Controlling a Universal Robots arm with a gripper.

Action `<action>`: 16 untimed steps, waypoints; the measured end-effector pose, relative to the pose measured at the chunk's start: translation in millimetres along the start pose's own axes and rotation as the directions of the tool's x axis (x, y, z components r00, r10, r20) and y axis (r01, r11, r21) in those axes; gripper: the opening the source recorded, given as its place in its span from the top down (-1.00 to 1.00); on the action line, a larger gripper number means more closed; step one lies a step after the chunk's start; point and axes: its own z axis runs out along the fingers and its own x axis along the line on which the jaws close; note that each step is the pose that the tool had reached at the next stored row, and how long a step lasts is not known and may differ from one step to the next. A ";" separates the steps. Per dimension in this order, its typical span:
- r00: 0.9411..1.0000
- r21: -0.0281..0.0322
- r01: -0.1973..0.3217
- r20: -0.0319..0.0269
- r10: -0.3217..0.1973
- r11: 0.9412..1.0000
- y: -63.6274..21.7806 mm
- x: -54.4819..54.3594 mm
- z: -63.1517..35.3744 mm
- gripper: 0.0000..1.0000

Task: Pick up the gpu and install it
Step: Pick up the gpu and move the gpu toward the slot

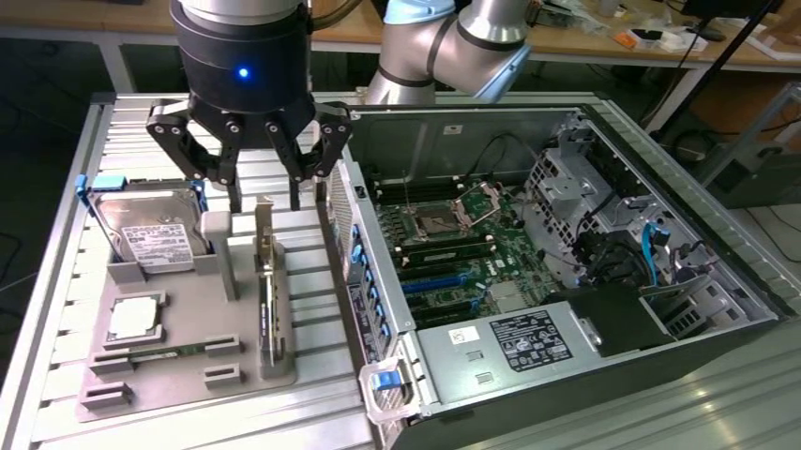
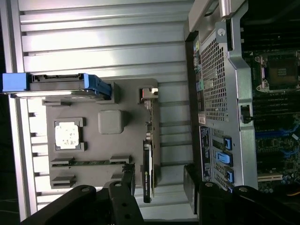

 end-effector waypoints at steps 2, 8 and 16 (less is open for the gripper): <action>1.000 0.000 0.000 0.000 0.000 1.000 0.0 0.0 0.1 -0.08; 1.000 0.000 0.000 0.000 0.000 1.000 -0.2 0.1 3.6 -0.08; 1.000 0.000 0.000 0.000 0.000 1.000 -1.0 0.3 12.2 -0.08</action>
